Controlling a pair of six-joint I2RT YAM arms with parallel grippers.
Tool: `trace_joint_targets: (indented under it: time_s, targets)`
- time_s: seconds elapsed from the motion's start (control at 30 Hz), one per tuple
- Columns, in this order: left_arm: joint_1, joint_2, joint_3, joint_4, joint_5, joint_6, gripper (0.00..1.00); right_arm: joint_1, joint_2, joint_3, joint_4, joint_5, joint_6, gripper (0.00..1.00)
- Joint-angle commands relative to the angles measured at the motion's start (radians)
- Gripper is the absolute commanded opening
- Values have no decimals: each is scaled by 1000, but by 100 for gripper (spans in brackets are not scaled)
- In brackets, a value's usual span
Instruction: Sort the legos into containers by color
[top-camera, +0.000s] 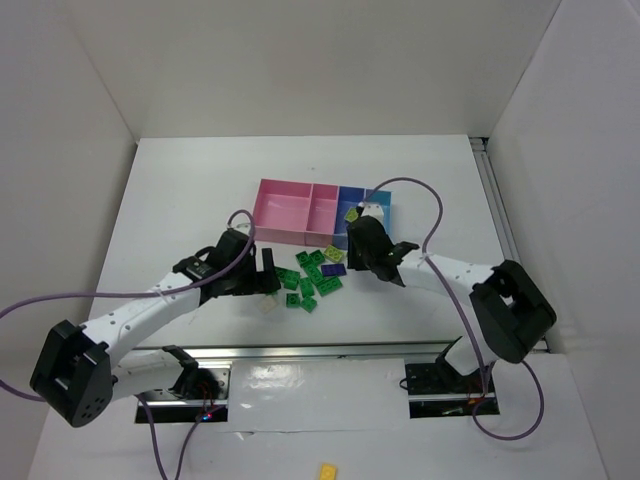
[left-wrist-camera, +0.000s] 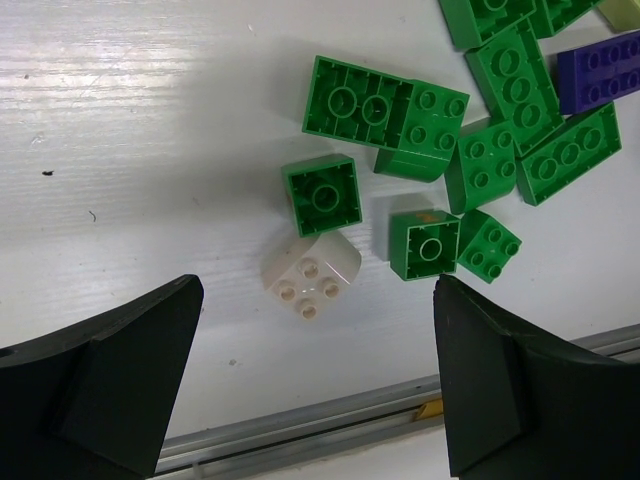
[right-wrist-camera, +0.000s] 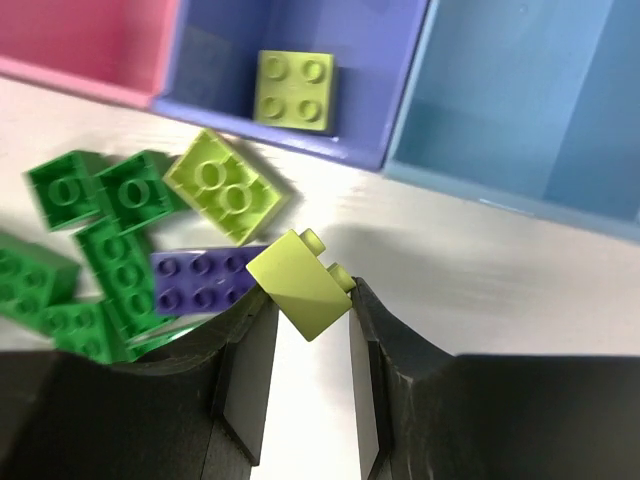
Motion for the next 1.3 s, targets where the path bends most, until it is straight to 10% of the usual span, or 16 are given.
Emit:
trace_joint_targets:
  time_s: [0.0, 0.3, 0.77, 0.97, 1.27]
  targets:
    - [-4, 29, 19, 18, 3, -5, 99, 42, -85, -26, -7, 64, 55, 25]
    - [-4, 38, 51, -25, -40, -26, 99, 73, -163, 58, -43, 138, 27, 25]
    - [-13, 28, 33, -16, -40, -44, 99, -51, 205, 422, -69, 184, -69, 27]
    - [-13, -3, 24, -16, -51, -44, 99, -93, 271, 486, -95, 161, -69, 71]
    - [-13, -12, 24, -25, -70, -44, 99, 31, 38, 258, -84, 159, -51, 74]
